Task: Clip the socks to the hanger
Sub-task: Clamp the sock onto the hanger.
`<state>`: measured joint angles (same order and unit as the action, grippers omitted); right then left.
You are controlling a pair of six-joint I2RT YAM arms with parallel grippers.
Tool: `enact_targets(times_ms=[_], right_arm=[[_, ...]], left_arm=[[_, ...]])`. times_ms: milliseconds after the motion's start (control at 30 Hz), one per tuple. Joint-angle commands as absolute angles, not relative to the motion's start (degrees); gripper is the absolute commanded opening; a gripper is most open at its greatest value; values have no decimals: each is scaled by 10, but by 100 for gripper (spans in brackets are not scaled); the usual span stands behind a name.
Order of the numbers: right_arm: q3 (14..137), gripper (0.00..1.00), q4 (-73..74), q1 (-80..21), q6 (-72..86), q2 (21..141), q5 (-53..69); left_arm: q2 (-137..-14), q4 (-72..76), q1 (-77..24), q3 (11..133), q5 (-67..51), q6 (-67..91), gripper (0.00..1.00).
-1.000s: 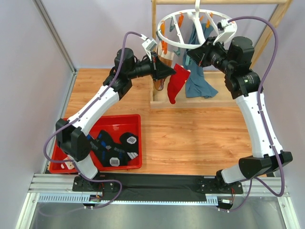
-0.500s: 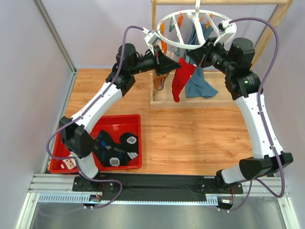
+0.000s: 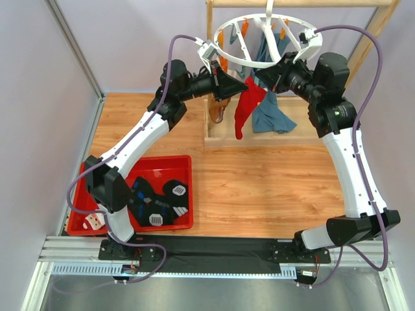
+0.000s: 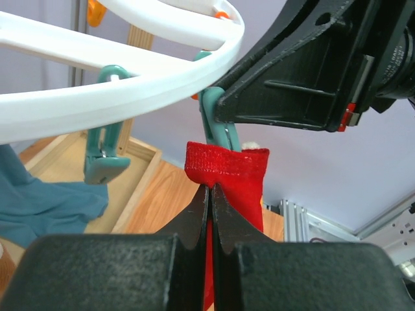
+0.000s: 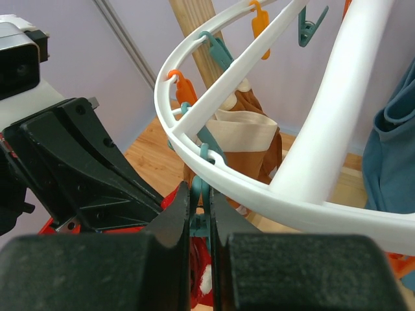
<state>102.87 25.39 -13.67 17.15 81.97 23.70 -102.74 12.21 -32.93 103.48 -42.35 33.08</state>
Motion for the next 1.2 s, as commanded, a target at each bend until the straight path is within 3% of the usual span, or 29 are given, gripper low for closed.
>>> enact_targets(times_ms=[0,200,333,467,533,767,1033,1133,1167], right_arm=[[1027,0,249,-142,180,800,283],[1029,0,257,-141,176,798,273],[1027,13,263,-138,176,796,266],[1027,15,263,-136,176,797,266],[1027,24,262,-136,177,796,267],[1027,32,264,-134,177,796,267],[1033,76,286,-134,164,788,239],[1032,87,300,-134,155,784,218],[1032,89,307,-134,154,783,208]], left_arm=[[-1037,161,-332,1066,-419,343,0],[-1038,176,-332,1065,-418,355,0],[-1040,180,-331,1067,-417,361,0],[-1040,187,-332,1064,-412,368,0],[-1041,194,-333,1063,-414,373,0],[-1045,201,-335,1064,-410,378,0],[-1046,192,-336,1064,-414,372,0],[-1042,191,-336,1053,-410,369,0],[-1040,191,-336,1049,-410,369,10]])
